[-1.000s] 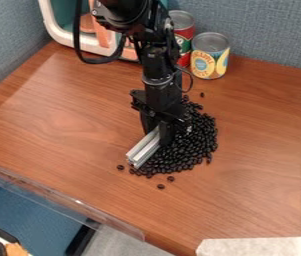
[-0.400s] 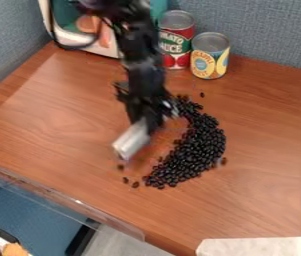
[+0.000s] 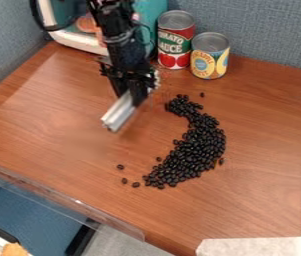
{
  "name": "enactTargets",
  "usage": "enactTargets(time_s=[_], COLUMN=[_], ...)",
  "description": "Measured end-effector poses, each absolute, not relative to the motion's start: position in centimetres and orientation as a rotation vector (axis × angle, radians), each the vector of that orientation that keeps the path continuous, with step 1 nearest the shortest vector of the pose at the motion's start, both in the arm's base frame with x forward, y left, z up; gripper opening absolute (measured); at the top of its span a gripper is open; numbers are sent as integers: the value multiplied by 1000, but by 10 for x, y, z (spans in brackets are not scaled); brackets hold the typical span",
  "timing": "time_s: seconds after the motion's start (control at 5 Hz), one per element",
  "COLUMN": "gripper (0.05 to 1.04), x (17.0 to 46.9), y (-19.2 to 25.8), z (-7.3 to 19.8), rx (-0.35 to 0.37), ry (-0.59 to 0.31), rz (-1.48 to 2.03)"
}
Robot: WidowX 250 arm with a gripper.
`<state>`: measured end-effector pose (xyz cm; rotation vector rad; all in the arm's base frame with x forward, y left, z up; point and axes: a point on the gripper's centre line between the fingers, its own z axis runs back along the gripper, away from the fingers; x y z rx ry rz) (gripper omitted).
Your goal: Sweep into pile
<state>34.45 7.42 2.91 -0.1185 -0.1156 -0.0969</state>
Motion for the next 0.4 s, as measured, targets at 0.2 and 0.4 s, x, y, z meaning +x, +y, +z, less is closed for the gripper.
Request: enactTargets(time_s=[0.2,0.4], gripper=[368,368], x=[372,397], y=[79,72], z=[12,1], rx=[-44,-27], ry=[-127,-129], rz=[-205,-297])
